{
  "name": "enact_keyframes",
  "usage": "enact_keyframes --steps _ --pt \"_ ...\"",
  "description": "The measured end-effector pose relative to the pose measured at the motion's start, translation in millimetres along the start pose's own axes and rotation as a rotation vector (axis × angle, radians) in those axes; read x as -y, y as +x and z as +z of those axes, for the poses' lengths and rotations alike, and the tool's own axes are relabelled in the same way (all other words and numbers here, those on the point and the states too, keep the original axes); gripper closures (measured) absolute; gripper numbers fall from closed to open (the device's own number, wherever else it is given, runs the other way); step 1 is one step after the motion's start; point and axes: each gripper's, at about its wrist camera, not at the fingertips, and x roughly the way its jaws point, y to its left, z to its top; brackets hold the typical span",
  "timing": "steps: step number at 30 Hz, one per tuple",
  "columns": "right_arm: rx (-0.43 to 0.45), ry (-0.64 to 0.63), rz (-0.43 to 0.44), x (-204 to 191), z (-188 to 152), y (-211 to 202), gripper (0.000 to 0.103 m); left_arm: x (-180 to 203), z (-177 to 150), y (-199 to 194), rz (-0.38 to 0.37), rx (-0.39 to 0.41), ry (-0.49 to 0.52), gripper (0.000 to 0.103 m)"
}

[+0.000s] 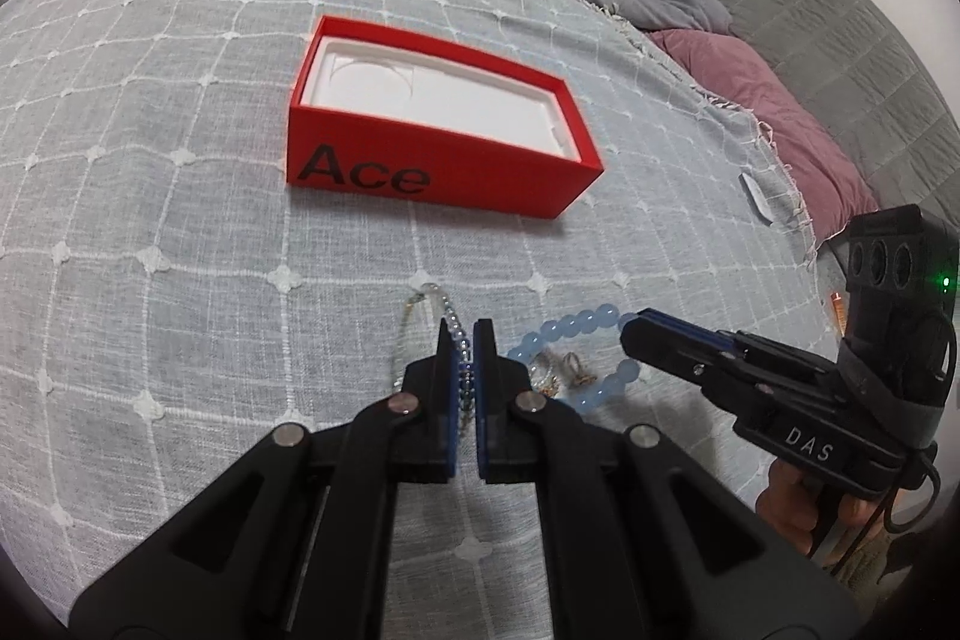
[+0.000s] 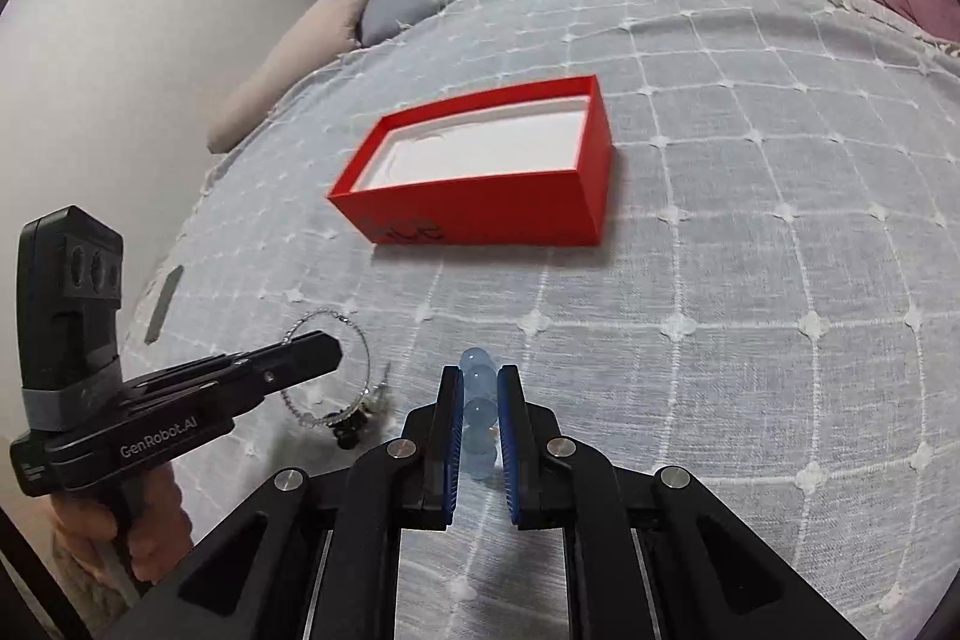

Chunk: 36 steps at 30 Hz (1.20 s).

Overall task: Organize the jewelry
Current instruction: 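Grasp the silver chain bracelet with the left tool while the right grasps the blue bracelet, then carry the silver bracelet into the red box with the left tool while the right drops the blue one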

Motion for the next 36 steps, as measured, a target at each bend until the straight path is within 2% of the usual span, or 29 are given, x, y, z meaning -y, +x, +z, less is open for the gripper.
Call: enact_keyframes --steps 8,13,16,21,27,31,34,36 --pt "0.05 -0.043 0.064 -22 27 -6 0.092 3 29 -19 -0.023 0.068 0.0 0.098" --pt "0.066 -0.051 0.077 -27 42 -6 0.092 4 44 -20 -0.027 0.084 0.005 0.098" --pt "0.082 -0.055 0.081 -30 53 -8 0.092 5 58 -21 -0.047 0.09 0.002 0.098" --pt "0.133 -0.058 0.083 -31 83 -16 0.092 13 93 -26 -0.092 0.14 -0.002 0.098" --pt "0.195 -0.049 0.097 -28 124 -13 0.092 4 119 6 -0.152 0.148 -0.044 0.098" --pt "0.166 -0.028 0.089 -17 139 22 0.092 -18 125 41 -0.176 0.099 -0.088 0.098" --pt "0.118 0.013 0.045 4 140 47 0.092 -39 122 57 -0.137 0.055 -0.114 0.098" --pt "0.104 0.047 0.017 19 139 55 0.092 -49 120 59 -0.102 0.054 -0.128 0.098"
